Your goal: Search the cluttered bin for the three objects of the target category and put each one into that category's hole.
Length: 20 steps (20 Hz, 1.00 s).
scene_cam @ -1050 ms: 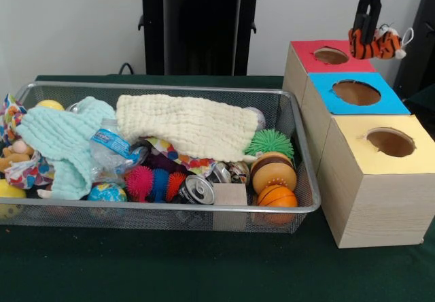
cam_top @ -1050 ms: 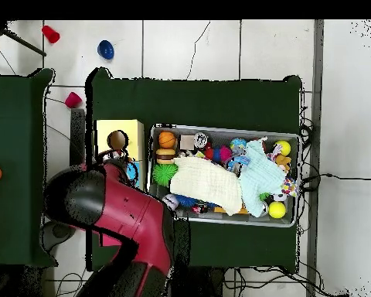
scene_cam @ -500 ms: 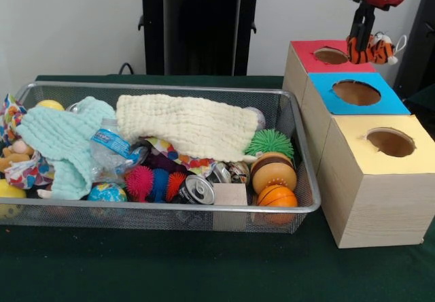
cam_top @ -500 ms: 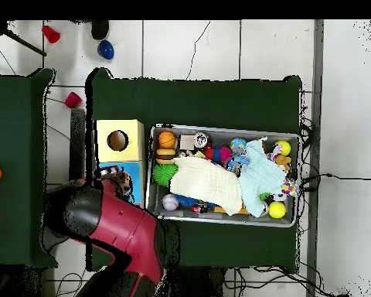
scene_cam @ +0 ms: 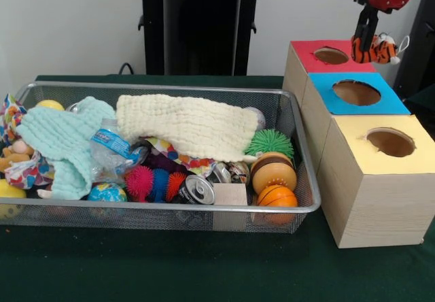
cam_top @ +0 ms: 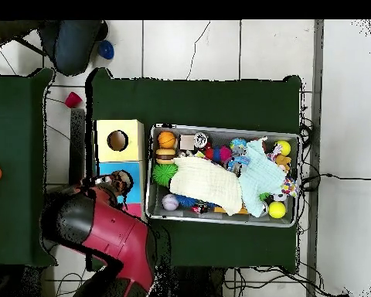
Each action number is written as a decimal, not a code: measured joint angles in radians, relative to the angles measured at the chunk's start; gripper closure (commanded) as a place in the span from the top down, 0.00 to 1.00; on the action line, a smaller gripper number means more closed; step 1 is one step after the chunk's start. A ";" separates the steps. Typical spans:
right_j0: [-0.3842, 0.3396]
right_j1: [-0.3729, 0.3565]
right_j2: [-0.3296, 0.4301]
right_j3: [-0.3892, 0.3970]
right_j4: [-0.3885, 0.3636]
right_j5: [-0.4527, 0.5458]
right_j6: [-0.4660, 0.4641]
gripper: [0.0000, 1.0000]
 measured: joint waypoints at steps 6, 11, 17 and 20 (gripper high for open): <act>0.028 0.000 0.000 0.042 0.015 0.000 0.000 0.00; 0.047 0.000 0.000 0.069 0.022 0.000 0.000 0.00; 0.064 -0.001 0.000 0.105 0.036 -0.001 0.000 0.00; 0.067 -0.002 0.000 0.122 0.042 -0.006 0.000 0.00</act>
